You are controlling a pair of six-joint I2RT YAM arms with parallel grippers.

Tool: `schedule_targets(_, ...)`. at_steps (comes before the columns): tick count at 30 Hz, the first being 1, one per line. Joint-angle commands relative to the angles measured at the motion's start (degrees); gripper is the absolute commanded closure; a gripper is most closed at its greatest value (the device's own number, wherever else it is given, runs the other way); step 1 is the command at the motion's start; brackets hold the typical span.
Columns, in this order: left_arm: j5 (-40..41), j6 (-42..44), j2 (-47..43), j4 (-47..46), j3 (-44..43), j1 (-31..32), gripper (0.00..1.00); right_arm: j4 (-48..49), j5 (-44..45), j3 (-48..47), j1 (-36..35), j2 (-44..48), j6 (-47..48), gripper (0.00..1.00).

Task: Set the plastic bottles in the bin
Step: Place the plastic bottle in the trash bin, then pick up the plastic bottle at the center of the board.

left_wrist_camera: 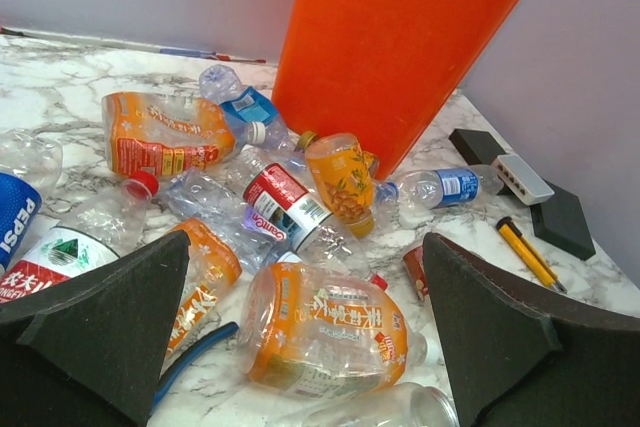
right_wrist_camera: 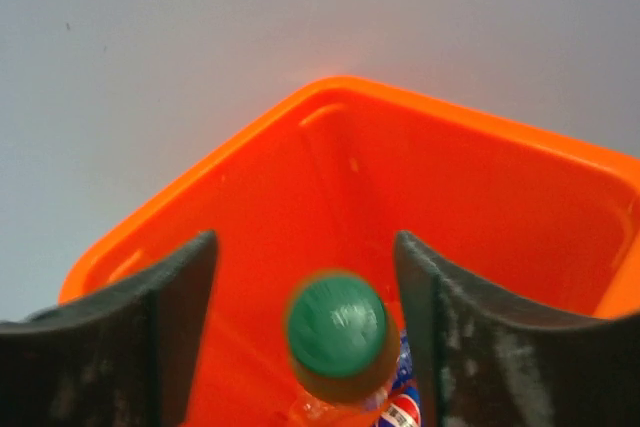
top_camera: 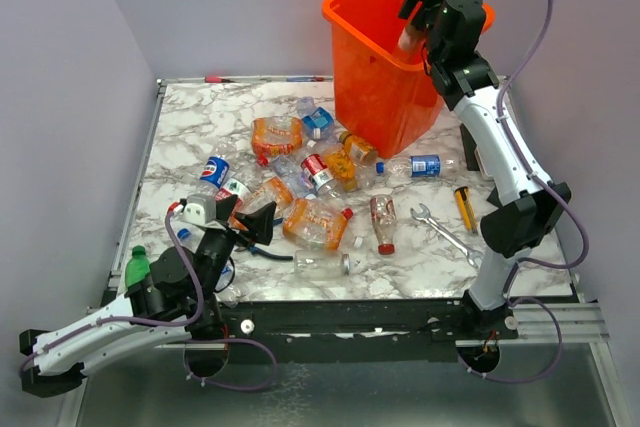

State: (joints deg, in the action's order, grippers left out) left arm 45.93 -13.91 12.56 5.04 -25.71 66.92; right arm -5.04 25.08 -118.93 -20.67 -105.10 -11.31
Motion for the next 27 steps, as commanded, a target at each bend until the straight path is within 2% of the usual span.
schedule_targets(1, 0.40, 0.23, 1.24, 0.59, -0.73, 0.04, 0.01, -3.37, -5.28, 0.31, -0.28, 2.64, -2.14, 0.22)
schedule_targets(4, 0.07, 0.30, 1.96, 0.59, -0.83, 0.04, 0.01, -6.75, -6.46, -2.89, -0.63, 4.61, -2.69, 0.01)
schedule_targets(8, 0.09, 0.43, 3.12, 0.54, -0.87, 0.05, 0.01, -10.04, -3.33, -4.34, -6.25, 9.29, 2.08, 0.00)
schedule_targets(12, -0.12, 0.65, 4.87, 0.52, -0.99, 0.04, 0.01, -9.39, 7.94, 2.65, -21.46, 15.90, 17.57, 0.00)
schedule_targets(15, -0.17, 1.03, 6.51, 0.53, -1.22, 0.05, 0.01, -12.36, 16.35, 10.37, -30.50, 19.86, 19.42, 0.00)
schedule_targets(17, -0.08, 1.06, 7.51, 0.59, -1.35, 0.01, 0.01, -16.82, 19.22, 15.76, -33.59, 22.51, 15.00, 0.00)
schedule_targets(20, -0.21, 0.99, 8.31, 0.67, -1.38, 0.04, 0.01, -21.52, 17.15, 27.02, -34.00, 28.87, 0.02, 0.00)
schedule_targets(22, -0.10, 0.95, 8.18, 0.72, -1.40, 0.01, 0.01, -19.60, 14.19, 36.97, -33.96, 35.35, -7.66, 0.00)
schedule_targets(25, 0.65, 0.78, 7.76, 0.82, -1.26, -0.02, 0.01, -12.93, 7.21, 52.04, -33.92, 45.83, -12.17, 0.00)
schedule_targets(27, 0.78, 0.66, 7.72, 0.91, -1.26, 0.05, 0.01, -12.09, 5.21, 58.78, -33.91, 51.00, -16.66, 0.00)
